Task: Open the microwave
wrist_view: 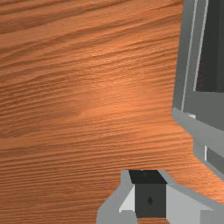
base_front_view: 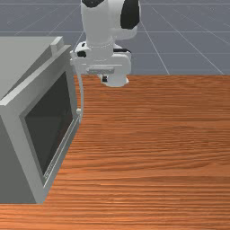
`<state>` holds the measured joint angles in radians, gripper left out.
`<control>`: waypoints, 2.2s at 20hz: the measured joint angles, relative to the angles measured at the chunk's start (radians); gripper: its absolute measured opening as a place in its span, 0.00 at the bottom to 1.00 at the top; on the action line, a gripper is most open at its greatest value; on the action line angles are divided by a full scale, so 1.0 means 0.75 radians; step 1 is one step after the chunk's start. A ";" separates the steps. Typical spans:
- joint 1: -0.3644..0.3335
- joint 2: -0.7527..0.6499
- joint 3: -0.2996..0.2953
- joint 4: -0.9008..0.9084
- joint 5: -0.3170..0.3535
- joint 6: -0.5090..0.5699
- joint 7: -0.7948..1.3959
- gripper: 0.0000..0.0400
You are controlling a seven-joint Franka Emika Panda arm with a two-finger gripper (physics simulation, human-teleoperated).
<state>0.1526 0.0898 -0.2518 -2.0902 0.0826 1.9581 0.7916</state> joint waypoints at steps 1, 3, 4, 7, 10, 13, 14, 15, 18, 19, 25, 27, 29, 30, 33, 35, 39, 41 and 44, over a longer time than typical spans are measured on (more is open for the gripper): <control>0.000 0.000 -0.001 0.002 0.000 0.001 0.000 0.00; -0.002 0.002 -0.003 0.003 0.000 0.003 -0.001 0.00; -0.003 0.003 -0.003 0.003 0.000 0.004 -0.002 0.00; -0.006 0.003 -0.007 0.003 -0.001 0.004 -0.003 0.00; -0.005 -0.065 -0.010 -0.023 -0.019 -0.017 0.000 0.00; -0.001 -0.212 -0.002 -0.049 -0.050 -0.032 0.022 0.00; -0.002 -0.254 0.000 -0.073 -0.066 -0.021 0.024 0.00; -0.003 -0.292 0.004 -0.087 -0.079 -0.019 0.029 0.00; -0.015 -0.360 -0.010 -0.055 -0.098 -0.026 0.032 0.00; -0.030 -0.379 -0.029 0.007 -0.100 -0.034 0.029 0.00; -0.174 -0.395 -0.194 0.291 -0.121 -0.083 -0.039 0.00; -0.210 -0.319 -0.230 0.309 -0.132 -0.011 -0.055 0.00; -0.241 -0.089 -0.253 0.353 -0.111 0.061 -0.074 0.00; -0.246 -0.009 -0.252 0.358 -0.102 0.080 -0.081 0.00; -0.248 0.015 -0.250 0.373 -0.097 0.100 -0.087 0.00; -0.248 -0.006 -0.244 0.346 -0.101 0.120 -0.085 0.00; -0.252 -0.060 -0.205 0.282 -0.107 0.142 -0.072 0.01; -0.260 -0.095 -0.166 0.237 -0.109 0.171 -0.070 0.00; -0.259 -0.136 -0.079 0.182 -0.101 0.212 -0.070 0.00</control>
<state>-0.0415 -0.0119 -0.3109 -1.9537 0.0066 2.1170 0.7390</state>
